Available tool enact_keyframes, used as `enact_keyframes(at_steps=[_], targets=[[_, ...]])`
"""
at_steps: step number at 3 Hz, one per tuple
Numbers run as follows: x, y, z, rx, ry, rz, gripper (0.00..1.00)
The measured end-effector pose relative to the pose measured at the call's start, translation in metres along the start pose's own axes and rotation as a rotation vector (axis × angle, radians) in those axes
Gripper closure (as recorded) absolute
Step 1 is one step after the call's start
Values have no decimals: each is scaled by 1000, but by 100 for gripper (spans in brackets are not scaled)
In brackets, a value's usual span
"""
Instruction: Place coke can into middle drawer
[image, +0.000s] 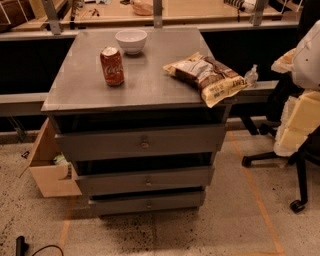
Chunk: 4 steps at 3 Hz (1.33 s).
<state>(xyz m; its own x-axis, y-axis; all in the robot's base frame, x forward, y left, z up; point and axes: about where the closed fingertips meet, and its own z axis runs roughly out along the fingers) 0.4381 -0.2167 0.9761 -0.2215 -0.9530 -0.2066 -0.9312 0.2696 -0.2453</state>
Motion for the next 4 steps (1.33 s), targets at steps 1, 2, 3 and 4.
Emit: enact_keyframes(at_steps=[1, 2, 3, 4], targets=[[0, 0, 0, 0, 0, 0, 0], [-31, -27, 16, 49, -121, -8, 0], [-78, -64, 35, 79, -323, -15, 0], [-145, -100, 56, 25, -560, -6, 0]])
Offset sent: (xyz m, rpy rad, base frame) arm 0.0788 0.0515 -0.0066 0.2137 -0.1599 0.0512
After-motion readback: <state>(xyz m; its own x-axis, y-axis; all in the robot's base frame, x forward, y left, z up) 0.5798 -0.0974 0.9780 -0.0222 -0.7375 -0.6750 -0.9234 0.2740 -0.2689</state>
